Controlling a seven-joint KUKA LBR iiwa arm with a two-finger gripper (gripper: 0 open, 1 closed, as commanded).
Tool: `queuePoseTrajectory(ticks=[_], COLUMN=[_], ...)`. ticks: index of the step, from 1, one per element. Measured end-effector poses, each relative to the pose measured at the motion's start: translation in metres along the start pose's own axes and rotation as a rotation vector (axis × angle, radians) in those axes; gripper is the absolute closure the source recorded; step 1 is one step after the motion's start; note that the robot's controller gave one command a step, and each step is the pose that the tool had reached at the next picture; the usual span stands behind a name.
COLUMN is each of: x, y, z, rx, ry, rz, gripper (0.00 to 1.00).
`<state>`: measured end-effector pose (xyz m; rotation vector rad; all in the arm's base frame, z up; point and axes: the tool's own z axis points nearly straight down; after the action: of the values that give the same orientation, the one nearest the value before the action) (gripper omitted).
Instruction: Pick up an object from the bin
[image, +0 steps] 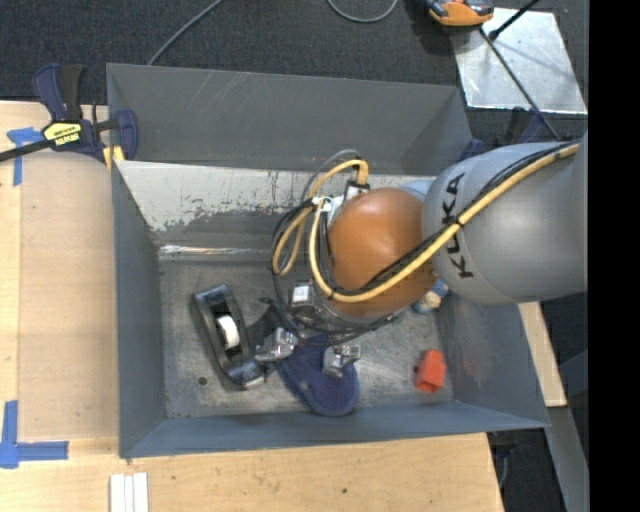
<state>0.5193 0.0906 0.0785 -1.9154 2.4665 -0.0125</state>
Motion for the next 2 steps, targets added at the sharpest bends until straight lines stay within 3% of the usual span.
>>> queuePoseTrajectory(ticks=[1, 2], x=[-0.0355, -0.0371], y=[0.0009, -0.0005], z=[0.002, -0.0004], rx=[-0.017, -0.012], ry=[0.02, 0.018], rz=[-0.474, -0.473], gripper=[0.0, 1.0])
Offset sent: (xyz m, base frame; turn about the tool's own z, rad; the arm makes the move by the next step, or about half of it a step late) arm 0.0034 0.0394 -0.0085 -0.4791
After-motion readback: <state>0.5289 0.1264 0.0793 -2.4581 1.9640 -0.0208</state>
